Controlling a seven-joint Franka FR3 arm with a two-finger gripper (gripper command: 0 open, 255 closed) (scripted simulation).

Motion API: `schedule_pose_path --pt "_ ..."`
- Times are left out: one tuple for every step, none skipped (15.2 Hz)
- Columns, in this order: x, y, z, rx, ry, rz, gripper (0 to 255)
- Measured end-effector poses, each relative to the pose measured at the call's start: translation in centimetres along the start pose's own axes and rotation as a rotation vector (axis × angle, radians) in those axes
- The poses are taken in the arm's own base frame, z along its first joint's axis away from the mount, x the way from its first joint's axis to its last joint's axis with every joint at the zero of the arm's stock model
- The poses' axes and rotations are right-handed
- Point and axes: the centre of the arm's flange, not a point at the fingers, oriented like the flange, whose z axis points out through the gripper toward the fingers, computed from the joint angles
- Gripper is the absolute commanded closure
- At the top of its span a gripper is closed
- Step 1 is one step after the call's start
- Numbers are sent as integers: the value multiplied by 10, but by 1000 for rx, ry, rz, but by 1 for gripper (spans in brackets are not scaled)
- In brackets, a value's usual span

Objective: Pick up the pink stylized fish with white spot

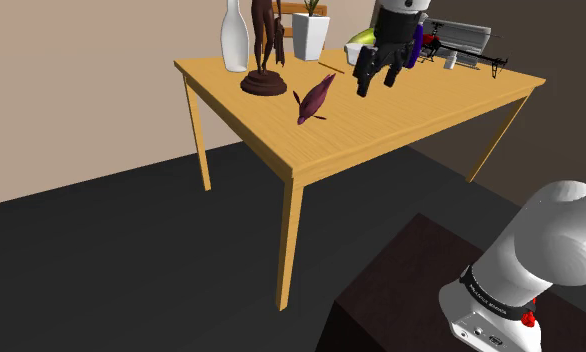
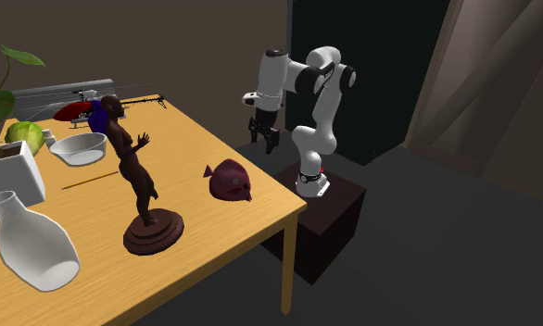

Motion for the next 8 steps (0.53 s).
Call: schedule_pose_path --pt "12 -10 -1 -17 -2 10 0" --pt "23 -20 -2 -35 -5 20 0" --pt "36 -30 1 -52 -7 29 0" --pt "46 -41 3 -69 -10 39 0" --pt "59 -54 5 -86 -13 48 0" --pt "71 -65 5 -103 -16 58 0" --pt "83 -71 7 -121 -18 68 0" --pt "96 -80 9 -138 -21 78 0"
